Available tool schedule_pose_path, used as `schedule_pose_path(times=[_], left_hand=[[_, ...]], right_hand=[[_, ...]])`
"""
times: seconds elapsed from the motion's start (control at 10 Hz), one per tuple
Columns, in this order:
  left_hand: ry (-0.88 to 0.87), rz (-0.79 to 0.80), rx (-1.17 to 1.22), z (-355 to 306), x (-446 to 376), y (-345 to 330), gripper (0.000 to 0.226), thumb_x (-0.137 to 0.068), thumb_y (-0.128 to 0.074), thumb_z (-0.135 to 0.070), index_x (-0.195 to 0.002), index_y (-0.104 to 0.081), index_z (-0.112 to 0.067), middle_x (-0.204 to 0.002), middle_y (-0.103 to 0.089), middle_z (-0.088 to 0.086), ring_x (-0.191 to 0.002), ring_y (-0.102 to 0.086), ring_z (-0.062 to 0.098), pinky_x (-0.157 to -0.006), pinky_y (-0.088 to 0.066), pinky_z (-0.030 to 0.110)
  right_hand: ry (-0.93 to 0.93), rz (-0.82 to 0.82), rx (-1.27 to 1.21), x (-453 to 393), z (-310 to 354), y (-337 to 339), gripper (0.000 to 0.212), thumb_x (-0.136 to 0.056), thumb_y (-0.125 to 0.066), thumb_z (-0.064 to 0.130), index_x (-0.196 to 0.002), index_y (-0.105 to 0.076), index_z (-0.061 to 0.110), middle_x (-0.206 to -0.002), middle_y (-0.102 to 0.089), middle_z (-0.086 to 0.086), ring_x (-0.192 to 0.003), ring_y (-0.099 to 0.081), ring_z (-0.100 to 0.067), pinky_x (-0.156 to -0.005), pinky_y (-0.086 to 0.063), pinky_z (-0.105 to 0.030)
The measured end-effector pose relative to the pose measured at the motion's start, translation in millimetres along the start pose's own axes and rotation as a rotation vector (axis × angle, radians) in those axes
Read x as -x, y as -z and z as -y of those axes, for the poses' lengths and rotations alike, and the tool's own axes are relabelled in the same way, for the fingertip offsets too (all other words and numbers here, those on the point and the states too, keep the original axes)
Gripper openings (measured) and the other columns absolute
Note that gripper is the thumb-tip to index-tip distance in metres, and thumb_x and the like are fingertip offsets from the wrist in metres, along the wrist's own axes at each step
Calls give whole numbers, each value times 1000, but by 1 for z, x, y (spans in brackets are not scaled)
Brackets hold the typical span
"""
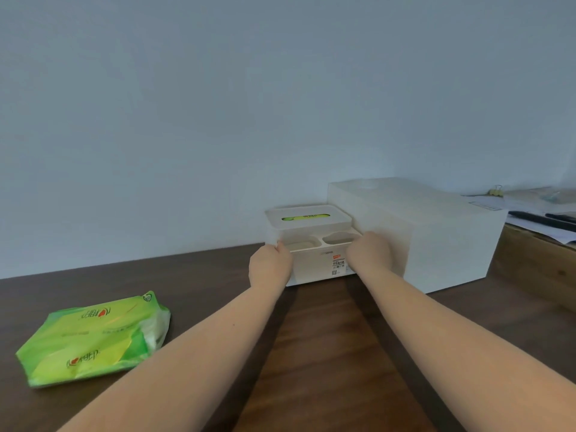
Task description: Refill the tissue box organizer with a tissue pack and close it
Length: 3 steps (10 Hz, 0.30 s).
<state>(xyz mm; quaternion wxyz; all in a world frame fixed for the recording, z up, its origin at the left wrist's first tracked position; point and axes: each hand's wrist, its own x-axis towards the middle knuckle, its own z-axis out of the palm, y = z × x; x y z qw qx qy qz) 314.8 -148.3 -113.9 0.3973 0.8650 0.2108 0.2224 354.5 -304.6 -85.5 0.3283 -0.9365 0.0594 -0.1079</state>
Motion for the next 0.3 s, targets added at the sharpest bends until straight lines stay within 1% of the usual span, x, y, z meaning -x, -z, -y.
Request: schedule_pose_path(times=[0.1, 0.2, 0.3], left_hand=[[-30, -7, -10, 2, 7, 3, 59, -100, -26, -32, -92, -71, 6, -95, -74, 18, -94, -66, 34, -79, -48, 34], [-26, 19, 13, 3, 13, 8, 59, -101, -28, -34, -84, -67, 8, -91, -69, 23, -95, -64, 39, -72, -43, 33], [30, 51, 4, 9, 22, 19, 53, -100, -32, -32, -62, -53, -2, -76, -56, 18, -83, -58, 39, -67, -35, 31]], right_hand=[[-3, 38, 7, 5, -3, 2, 29, -92, -45, 4, -114, -61, -3, -122, -63, -19, -114, -60, -34, -72, -38, -27], [-3, 48, -6, 10, -7, 6, 28, -91, -45, 4, -112, -63, -2, -117, -66, -19, -109, -62, -34, -70, -39, -26], [16, 86, 14, 18, -8, 14, 27, -89, -45, 6, -107, -65, 2, -111, -68, -18, -104, -65, -35, -68, -41, -27]])
